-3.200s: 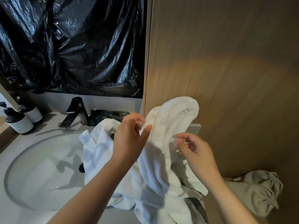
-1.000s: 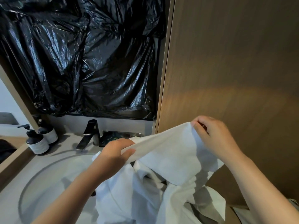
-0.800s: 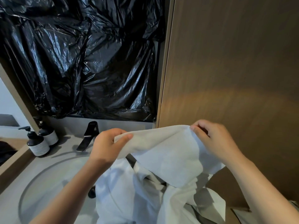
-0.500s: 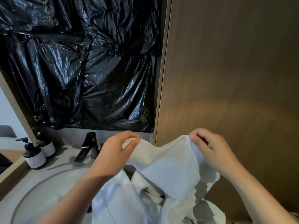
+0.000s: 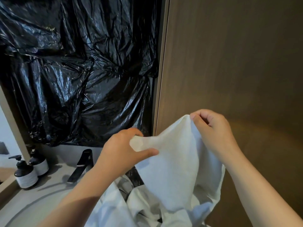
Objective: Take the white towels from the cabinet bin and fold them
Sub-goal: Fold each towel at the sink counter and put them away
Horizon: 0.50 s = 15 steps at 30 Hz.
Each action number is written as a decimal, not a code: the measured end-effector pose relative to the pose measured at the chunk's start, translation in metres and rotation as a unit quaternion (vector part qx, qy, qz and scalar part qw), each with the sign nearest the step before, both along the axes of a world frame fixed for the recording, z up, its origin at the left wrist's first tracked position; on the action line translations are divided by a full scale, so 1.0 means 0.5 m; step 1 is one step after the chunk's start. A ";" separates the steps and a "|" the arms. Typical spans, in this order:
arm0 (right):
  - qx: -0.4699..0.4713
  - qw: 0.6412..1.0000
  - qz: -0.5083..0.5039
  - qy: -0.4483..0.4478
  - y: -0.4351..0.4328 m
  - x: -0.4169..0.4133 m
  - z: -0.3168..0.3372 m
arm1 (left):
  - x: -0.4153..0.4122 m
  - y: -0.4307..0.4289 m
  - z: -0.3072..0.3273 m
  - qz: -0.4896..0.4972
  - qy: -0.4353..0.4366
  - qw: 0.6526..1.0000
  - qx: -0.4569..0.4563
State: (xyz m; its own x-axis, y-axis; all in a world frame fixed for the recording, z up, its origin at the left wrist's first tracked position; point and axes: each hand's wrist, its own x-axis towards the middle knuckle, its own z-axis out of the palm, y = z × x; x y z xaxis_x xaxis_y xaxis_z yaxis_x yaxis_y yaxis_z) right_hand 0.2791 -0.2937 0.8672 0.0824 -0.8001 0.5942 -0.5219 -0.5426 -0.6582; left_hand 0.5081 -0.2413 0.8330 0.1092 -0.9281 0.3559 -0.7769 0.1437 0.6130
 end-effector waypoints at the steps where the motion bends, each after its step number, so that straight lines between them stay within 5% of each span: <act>1: -0.006 1.000 -0.001 0.004 -0.002 -0.006 0.001 | 0.011 -0.004 -0.010 0.016 0.004 1.000 -0.014; 4: 0.025 0.998 0.041 0.036 -0.006 -0.012 -0.002 | 0.031 -0.021 -0.027 0.032 0.020 0.999 -0.018; 9: 0.123 0.985 0.103 0.059 -0.008 -0.034 -0.030 | 0.050 -0.039 -0.028 0.066 0.251 0.963 0.073; 12: 0.088 0.992 0.073 0.045 -0.003 -0.025 -0.052 | 0.033 -0.021 -0.021 0.043 0.195 0.974 0.110; 15: 0.047 0.994 0.086 0.042 0.015 0.014 -0.062 | -0.002 0.001 -0.009 0.003 0.100 0.995 0.031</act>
